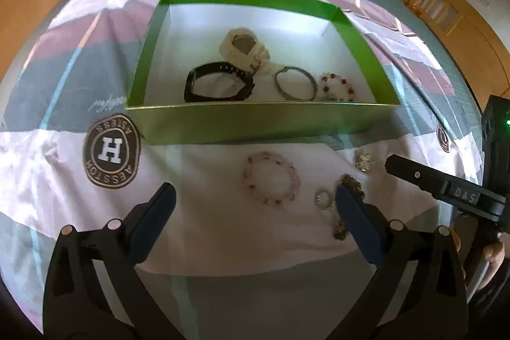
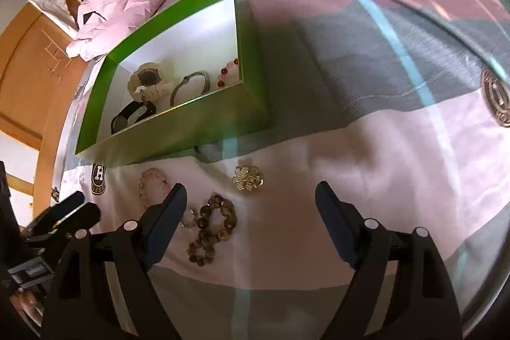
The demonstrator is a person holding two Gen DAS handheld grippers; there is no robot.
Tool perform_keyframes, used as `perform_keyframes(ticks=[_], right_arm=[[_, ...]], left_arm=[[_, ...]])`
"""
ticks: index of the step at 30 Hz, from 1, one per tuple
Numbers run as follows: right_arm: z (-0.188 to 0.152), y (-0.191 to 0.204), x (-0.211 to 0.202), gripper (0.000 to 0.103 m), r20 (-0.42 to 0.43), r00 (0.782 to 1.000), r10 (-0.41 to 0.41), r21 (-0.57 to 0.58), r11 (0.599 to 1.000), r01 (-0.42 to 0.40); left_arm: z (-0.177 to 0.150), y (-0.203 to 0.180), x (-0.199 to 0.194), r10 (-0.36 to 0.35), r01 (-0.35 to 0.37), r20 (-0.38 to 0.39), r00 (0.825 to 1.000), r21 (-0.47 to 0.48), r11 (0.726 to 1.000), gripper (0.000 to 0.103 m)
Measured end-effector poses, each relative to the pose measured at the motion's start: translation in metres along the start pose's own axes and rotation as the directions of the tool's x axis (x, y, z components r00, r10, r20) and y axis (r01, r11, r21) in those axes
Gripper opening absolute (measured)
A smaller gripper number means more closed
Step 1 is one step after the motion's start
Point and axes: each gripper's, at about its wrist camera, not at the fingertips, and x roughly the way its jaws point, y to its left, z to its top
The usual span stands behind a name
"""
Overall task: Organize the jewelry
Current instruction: 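Grasp the gold flower pendant with the right tool while the left tool grasps the pink bead bracelet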
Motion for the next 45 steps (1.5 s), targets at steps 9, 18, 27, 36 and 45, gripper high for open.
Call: perform_keyframes(ticks=[9, 18, 27, 36, 45], right_arm=[[0.011, 0.009, 0.021, 0.059, -0.053, 0.998, -0.046, -0.030, 0.999, 0.044], [0.008, 0.019, 0.042, 0.053, -0.103, 0.993, -0.057, -0.036, 0.998, 0.054], [-0.001, 0.045, 0.055, 0.053, -0.056, 0.980, -0.193, -0.189, 0.965, 0.180], [-0.002, 0.046, 0.055, 0.045, -0.037, 0.974, -0.224, -0.196, 0.957, 0.213], [0.011, 0.028, 0.052, 0.024, -0.050, 0.982, -0.182, -0.104, 0.979, 0.176]], left_arm=[[0.011, -0.008, 0.023, -0.037, 0.038, -0.049, 0.998, 0.023, 0.999, 0.086], [0.015, 0.004, 0.054, 0.018, -0.021, -0.126, 0.992, -0.026, 0.999, 0.056], [0.020, 0.005, 0.068, 0.030, -0.032, -0.134, 0.991, -0.014, 0.999, 0.053], [0.017, -0.022, 0.080, 0.143, -0.124, -0.128, 0.981, 0.145, 0.982, 0.028], [0.019, -0.027, 0.084, 0.160, -0.138, -0.131, 0.978, 0.165, 0.977, 0.007]])
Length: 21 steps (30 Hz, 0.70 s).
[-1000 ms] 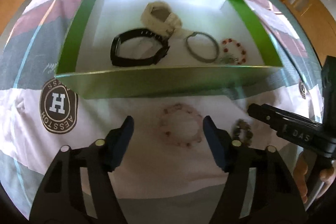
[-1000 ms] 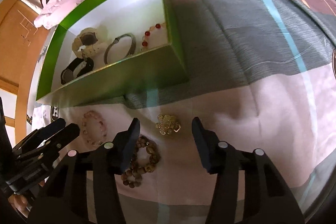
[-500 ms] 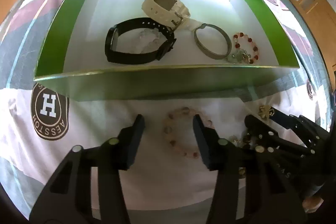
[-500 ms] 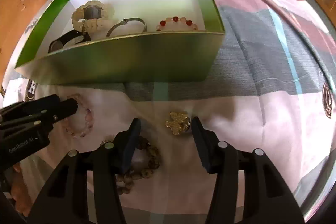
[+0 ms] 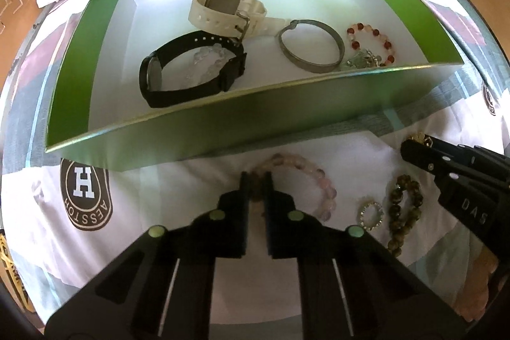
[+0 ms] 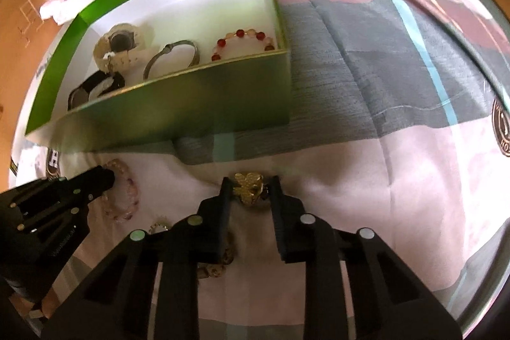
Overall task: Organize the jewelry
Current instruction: 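Grasp the gold flower pendant with the right tool while the left tool grasps the pink bead bracelet, then carry the pendant and pink bracelet over the green box with both tools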
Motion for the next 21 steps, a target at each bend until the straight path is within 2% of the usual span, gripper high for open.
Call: perform_keyframes(ticks=[8, 10, 15, 19, 21], right_arm=[[0.008, -0.024, -0.007, 0.024, -0.006, 0.997, 0.077, 0.070, 0.995, -0.076], [0.010, -0.028, -0.008, 0.024, -0.008, 0.996, 0.085, 0.080, 0.993, -0.084], [0.003, -0.025, -0.016, 0.024, 0.000, 0.997, 0.077, 0.074, 0.994, -0.077], [-0.001, -0.025, -0.028, 0.024, 0.037, 0.998, 0.048, 0.057, 0.997, -0.050], [-0.002, -0.025, -0.033, 0.024, 0.044, 0.998, 0.053, 0.062, 0.997, -0.056]], left_arm=[[-0.001, 0.004, -0.004, -0.013, 0.013, 0.031, 0.999, 0.014, 1.000, 0.007], [-0.009, 0.007, -0.013, -0.023, 0.023, 0.039, 0.999, 0.012, 1.000, 0.007], [-0.013, 0.006, -0.036, -0.050, 0.049, 0.063, 0.997, 0.015, 0.999, 0.007], [-0.018, 0.011, -0.054, -0.113, 0.115, 0.086, 0.990, -0.013, 0.993, 0.007], [-0.022, 0.010, -0.061, -0.119, 0.121, 0.095, 0.988, -0.007, 0.993, 0.007]])
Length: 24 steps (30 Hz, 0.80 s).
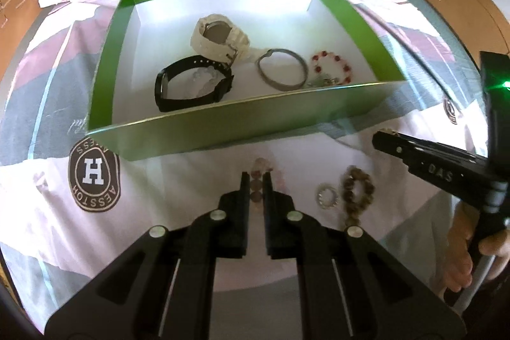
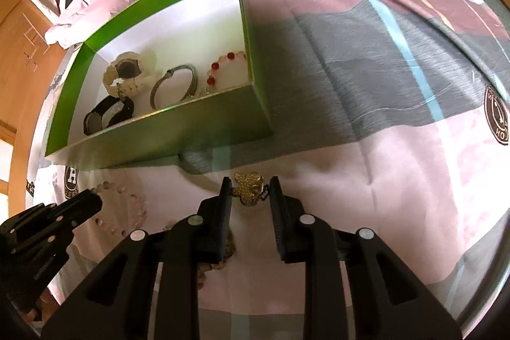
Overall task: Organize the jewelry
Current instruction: 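Carry the pendant and pink bracelet over the green box with both tools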
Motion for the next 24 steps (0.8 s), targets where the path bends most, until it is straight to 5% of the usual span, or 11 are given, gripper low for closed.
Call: perform_keyframes(ticks=[7, 14, 24], right_arm=[[-0.006, 0.001, -0.014, 0.024, 0.031, 0.999, 0.017, 0.019, 1.000, -0.018], [-0.011, 0.017, -0.045, 0.024, 0.092, 0.994, 0.058, -0.029, 0.998, -0.055], [-0.012, 0.041, -0.075, 0.024, 0.168, 0.982, 0.089, -0.095, 0.993, -0.074]], left_arm=[[-0.002, -0.012, -0.043, -0.075, 0.071, 0.097, 0.992, 0.044, 0.997, 0.007], [0.001, -0.020, -0.070, -0.195, 0.183, 0.220, 0.956, 0.074, 0.980, 0.007], [0.008, -0.015, -0.095, -0.097, 0.093, 0.348, 0.933, 0.029, 0.995, 0.007]])
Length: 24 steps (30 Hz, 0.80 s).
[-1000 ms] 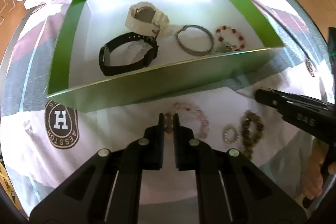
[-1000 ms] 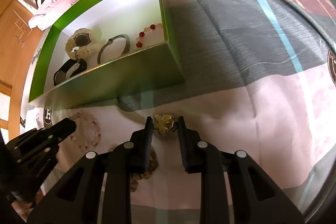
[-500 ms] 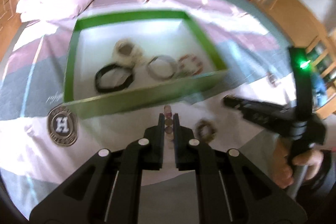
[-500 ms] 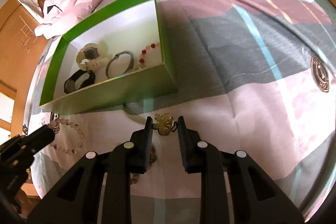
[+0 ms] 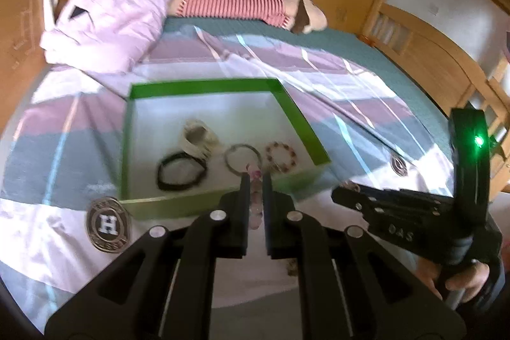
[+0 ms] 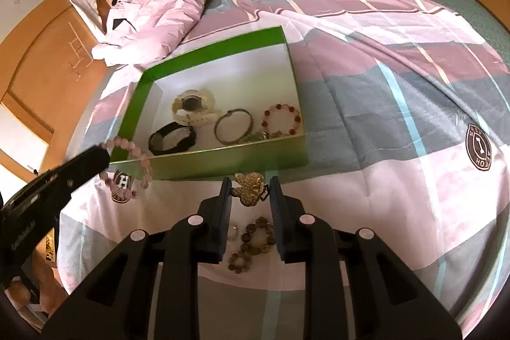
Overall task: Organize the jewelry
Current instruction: 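Carry the pendant and pink bracelet over the green box with both tools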
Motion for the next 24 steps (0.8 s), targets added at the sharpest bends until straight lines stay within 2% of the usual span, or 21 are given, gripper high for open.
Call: perform_keyframes(ticks=[7, 12, 24], right_arm=[[0.016, 0.010, -0.004, 0.024, 0.065, 0.997, -0.029, 0.002, 1.000, 0.029], [0.037, 0.022, 0.009, 0.024, 0.088, 0.994, -0.065, -0.036, 0.997, 0.069], [0.079, 0.024, 0.071, 0.024, 0.023, 0.993, -0.115, -0.058, 0.992, 0.116]], left_arm=[[0.020, 0.005, 0.002, 0.033, -0.033, 0.005, 0.999, -0.002, 0.999, 0.007], [0.033, 0.016, 0.016, 0.066, -0.066, -0.007, 0.998, -0.001, 0.998, 0.007], [0.062, 0.041, 0.060, 0.162, -0.161, -0.042, 0.986, 0.043, 0.986, 0.007]])
